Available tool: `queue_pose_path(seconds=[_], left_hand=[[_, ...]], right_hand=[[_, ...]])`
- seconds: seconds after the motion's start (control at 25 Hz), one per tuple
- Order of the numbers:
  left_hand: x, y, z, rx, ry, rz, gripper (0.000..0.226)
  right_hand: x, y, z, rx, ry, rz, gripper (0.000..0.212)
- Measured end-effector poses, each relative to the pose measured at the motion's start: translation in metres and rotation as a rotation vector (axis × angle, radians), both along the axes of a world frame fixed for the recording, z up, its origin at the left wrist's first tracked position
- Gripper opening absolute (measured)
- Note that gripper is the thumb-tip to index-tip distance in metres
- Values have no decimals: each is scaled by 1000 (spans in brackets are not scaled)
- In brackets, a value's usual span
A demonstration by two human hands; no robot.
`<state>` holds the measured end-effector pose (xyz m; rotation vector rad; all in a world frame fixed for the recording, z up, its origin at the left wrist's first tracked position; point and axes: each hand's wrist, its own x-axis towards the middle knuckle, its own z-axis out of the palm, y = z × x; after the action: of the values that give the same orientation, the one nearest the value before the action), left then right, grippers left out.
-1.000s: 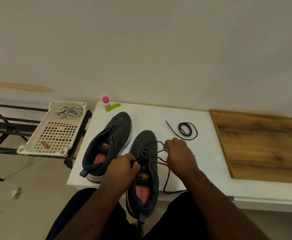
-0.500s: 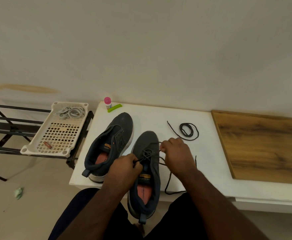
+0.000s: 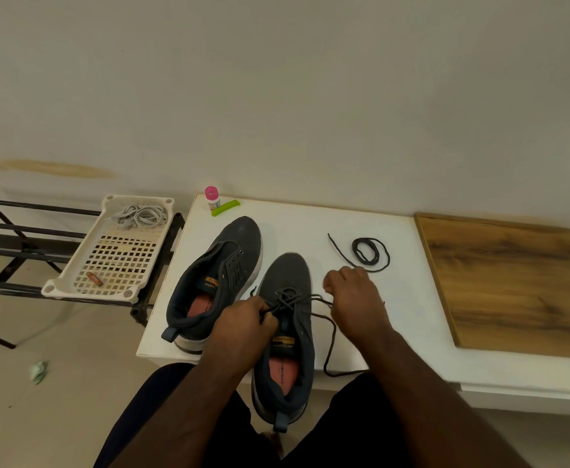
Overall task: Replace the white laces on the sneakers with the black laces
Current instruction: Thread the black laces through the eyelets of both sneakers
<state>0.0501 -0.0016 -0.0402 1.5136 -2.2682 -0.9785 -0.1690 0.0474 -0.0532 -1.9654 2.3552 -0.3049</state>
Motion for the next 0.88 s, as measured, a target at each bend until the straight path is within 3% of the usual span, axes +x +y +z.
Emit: queue_pose_path(seconds=[0.08,0.2,0.36,0.48,0.56,0.88], left_hand=[[0,0,-1,2,10,5,15],[-2,2,-2,0,19,-12,14],[-1,3,-2,0,29,-14,14],[-1,2,-3,-3,17,-5,15],[0,1,-3,1,17,-5,14],[-1,2,-3,-5,7,-1,16]], right_hand=[[-8,1,2,-1,-111,-23,20],[12,-7,13,-14,-307,158,21],[36,-16,14,172,-126,225,19],[37,-12,15,133,-60,202,27],[26,-9,12,68,-36,122,30],[-2,-1,2,169,20,-253,21]])
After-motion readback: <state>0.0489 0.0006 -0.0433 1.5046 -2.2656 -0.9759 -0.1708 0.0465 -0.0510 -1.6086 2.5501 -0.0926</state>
